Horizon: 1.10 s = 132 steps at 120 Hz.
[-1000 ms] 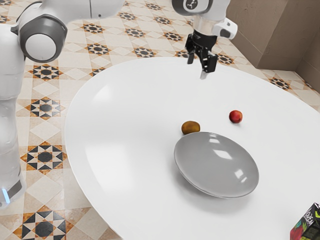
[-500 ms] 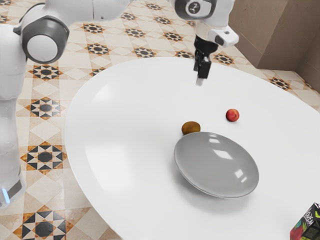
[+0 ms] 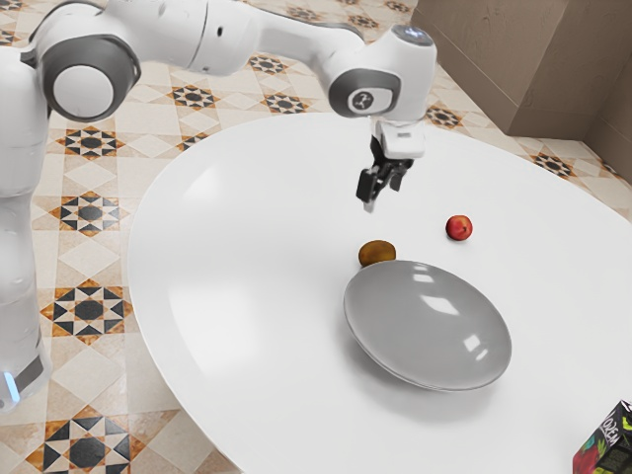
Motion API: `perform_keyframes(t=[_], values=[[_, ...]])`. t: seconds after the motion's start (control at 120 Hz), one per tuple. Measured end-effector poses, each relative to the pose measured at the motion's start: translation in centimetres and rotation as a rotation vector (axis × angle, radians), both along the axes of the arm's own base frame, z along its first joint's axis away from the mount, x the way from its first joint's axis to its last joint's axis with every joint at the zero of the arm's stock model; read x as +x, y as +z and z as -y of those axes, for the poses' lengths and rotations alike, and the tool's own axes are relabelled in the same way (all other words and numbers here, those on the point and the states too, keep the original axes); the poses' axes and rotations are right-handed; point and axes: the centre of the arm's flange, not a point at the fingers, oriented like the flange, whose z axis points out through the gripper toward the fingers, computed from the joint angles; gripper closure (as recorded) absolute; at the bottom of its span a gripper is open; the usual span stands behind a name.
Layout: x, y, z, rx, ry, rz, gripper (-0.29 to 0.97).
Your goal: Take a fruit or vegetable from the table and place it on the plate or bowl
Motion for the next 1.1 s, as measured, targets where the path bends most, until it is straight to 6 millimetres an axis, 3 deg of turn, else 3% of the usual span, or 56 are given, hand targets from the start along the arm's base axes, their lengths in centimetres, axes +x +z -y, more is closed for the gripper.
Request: perform_keyframes(t=[0.133,0.342,0.6,1.1], values=[[0.3,-2.8,0.5,0.023,-0.137,-0.008,0.03],[1.0,-5.4,0.5,0.042,-0.285,-0.008,0.03],[0.7,-5.4,0.8,0.011,-0.385,0.013,0.03],[-0.2,-7.8,0.4,-0.026,-0.485,-0.040,0.02]])
